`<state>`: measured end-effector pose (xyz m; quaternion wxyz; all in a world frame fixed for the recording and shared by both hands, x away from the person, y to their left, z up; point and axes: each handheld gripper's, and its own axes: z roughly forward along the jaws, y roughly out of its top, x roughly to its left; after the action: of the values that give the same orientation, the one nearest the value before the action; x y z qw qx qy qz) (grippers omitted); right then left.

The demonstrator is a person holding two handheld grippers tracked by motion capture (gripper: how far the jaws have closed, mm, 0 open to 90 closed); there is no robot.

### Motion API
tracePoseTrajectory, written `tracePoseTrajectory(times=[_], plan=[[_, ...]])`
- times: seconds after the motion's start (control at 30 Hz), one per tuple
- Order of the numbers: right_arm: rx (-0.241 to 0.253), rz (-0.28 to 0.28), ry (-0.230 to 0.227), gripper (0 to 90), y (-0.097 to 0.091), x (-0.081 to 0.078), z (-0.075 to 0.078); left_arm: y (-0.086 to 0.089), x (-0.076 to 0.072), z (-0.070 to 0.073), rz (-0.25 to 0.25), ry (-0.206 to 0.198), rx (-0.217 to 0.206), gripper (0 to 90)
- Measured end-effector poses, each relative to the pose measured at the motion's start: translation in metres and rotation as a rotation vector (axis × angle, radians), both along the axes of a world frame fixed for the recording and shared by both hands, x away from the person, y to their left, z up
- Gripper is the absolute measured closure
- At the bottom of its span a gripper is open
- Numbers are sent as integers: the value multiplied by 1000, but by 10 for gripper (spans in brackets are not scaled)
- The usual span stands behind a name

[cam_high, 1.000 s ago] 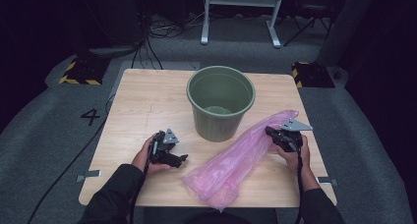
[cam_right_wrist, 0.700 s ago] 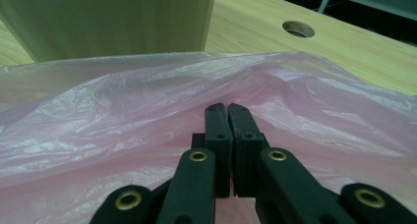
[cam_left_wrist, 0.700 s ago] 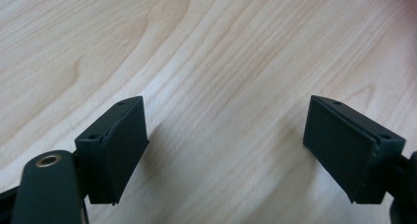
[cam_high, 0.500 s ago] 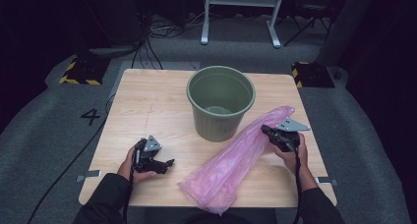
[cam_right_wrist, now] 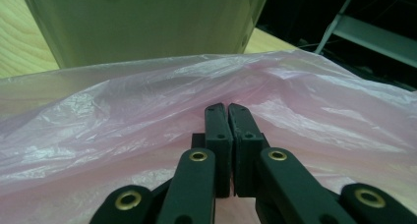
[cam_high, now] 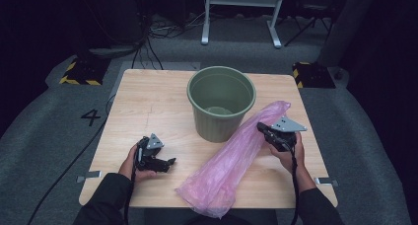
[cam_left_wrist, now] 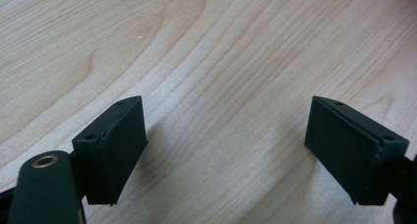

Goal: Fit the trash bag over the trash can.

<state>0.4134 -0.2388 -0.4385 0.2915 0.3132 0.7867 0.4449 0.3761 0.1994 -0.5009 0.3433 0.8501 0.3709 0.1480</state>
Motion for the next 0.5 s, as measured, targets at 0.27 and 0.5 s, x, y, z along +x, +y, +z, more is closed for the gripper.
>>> tracePoseTrajectory(times=[0.27,0.5], plan=[[8,-10,-64,886,-4,-7,20,-5,0,15,-4,-33,-17,179],[14,-16,-135,886,-5,-14,48,-12,-1,40,-38,-82,-75,178]])
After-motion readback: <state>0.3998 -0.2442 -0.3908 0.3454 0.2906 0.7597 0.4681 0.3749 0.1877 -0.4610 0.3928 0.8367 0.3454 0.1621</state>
